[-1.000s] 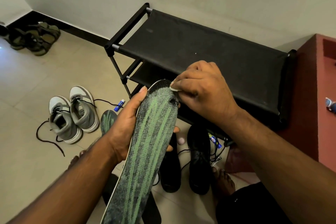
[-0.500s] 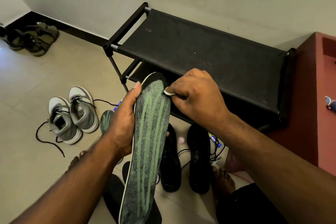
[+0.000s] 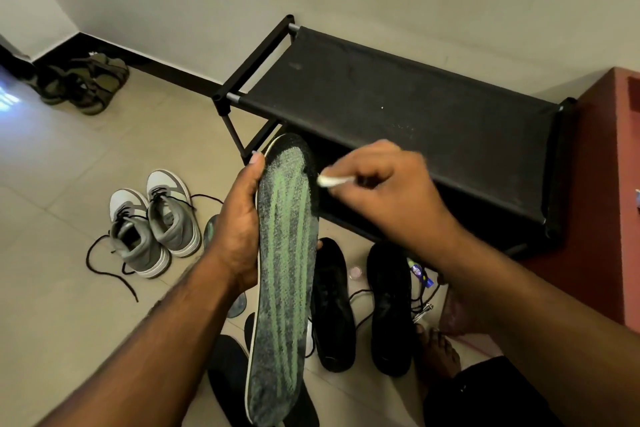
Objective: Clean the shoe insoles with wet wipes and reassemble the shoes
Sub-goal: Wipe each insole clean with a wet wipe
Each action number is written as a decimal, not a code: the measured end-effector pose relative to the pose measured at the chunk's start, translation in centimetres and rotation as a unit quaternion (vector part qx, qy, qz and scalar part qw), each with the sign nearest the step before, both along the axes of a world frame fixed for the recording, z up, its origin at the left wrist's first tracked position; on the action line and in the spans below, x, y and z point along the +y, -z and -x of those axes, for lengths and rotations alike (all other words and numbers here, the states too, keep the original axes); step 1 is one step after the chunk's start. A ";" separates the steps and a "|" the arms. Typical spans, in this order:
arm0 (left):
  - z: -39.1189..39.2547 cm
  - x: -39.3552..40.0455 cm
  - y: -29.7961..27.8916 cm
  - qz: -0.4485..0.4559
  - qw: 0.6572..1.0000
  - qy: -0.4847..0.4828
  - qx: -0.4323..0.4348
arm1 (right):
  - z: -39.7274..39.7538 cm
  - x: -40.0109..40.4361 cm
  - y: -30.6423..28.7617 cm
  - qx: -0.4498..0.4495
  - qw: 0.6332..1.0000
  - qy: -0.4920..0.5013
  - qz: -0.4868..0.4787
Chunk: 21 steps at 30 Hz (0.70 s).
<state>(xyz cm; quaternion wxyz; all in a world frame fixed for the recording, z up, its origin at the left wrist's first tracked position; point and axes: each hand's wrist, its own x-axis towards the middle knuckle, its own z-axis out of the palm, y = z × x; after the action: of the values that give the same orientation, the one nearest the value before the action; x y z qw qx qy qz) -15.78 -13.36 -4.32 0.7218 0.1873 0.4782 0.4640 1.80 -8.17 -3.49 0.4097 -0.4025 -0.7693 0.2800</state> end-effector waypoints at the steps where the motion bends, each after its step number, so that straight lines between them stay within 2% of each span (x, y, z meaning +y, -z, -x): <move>1: 0.0 0.0 0.0 0.005 1.000 0.010 -0.005 | -0.5 0.6 -0.5 0.054 0.997 0.051 -0.001; 3: -0.2 -0.2 -0.1 0.018 0.999 0.036 -0.030 | -1.5 1.5 -1.1 0.103 0.989 0.106 -0.006; 5: -0.5 -0.4 0.1 0.026 0.996 0.067 -0.044 | -1.5 1.7 -0.9 0.107 0.988 0.113 0.019; 8: -1.2 -0.6 0.3 0.042 0.993 0.089 -0.059 | -0.5 1.0 -0.1 0.072 0.992 0.088 0.045; 15: -2.4 -0.9 -0.2 0.041 0.990 0.087 -0.100 | 0.1 0.2 0.3 -0.016 0.996 0.086 -0.027; 21: -3.2 -0.9 -0.3 0.023 0.993 0.083 -0.075 | 0.4 -0.1 0.2 -0.020 0.994 0.111 0.008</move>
<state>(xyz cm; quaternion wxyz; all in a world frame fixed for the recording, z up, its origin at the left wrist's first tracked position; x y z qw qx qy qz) -12.58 -14.21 -3.97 0.7956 0.1742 0.4158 0.4046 1.42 -8.25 -3.73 0.4196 -0.4944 -0.7253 0.2312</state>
